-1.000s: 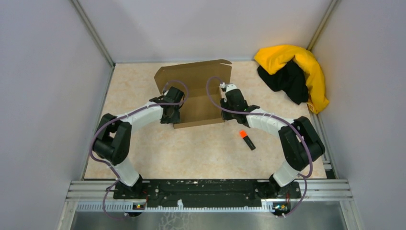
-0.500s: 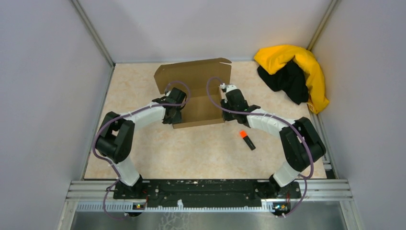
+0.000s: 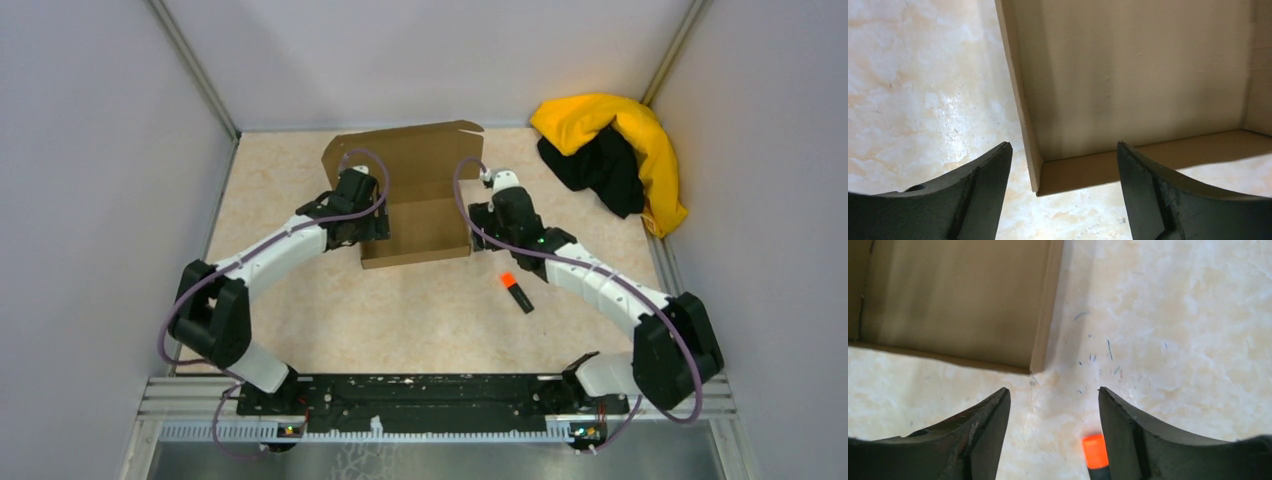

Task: Fold the paper box

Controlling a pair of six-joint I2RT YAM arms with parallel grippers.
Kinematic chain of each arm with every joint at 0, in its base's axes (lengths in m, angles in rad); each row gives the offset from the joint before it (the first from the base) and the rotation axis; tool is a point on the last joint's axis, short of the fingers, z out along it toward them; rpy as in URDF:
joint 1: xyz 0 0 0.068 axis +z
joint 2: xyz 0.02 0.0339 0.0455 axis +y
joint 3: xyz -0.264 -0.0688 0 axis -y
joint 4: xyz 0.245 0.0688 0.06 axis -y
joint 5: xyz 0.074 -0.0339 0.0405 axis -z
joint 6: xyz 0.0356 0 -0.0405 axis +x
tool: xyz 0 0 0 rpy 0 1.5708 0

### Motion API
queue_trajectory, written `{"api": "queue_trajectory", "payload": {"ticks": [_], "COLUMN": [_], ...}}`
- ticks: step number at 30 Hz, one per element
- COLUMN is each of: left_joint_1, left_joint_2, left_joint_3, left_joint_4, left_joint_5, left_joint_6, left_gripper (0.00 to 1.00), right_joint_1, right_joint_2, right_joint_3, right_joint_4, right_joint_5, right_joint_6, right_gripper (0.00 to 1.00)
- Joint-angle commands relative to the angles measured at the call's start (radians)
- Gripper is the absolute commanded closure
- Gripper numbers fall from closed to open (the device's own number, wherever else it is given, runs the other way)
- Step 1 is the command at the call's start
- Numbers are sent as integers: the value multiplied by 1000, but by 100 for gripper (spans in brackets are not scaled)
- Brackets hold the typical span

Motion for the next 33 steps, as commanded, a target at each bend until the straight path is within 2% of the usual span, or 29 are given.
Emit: {"api": "queue_trajectory", "payload": {"ticks": [1,4,5,15,23,28,30,33], "left_joint_1": [-7,-5,-5,-4,1,7,7,8], "left_joint_2": [-117,-164,-179,-291,-282,-297,-319,-350], "left_joint_3": [22,8,1,-54,-52,-56,-78,-106], "left_joint_4": [39,37,37,78,80,64,67,65], "left_joint_5": [58,94,104,222,253,247,244,232], "left_joint_6": [30,25,19,29,54,54,48,37], "left_gripper": [14,2,1,1,1,1,1,1], "right_joint_1": [-10,-23,-29,-44,-55,-79,-79,-78], "right_joint_2": [-105,-103,-95,-71,7,106,129,148], "right_joint_3": [-103,-140,-144,-217,-220,-199,-191,-185], "right_joint_4": [-58,-96,-113,-149,-190,-185,-180,-163], "right_joint_5": [29,68,75,58,16,-8,-30,-73], "right_joint_6": [-5,13,26,75,127,141,142,134], "right_gripper": [32,31,31,30,33,44,58,73]}}
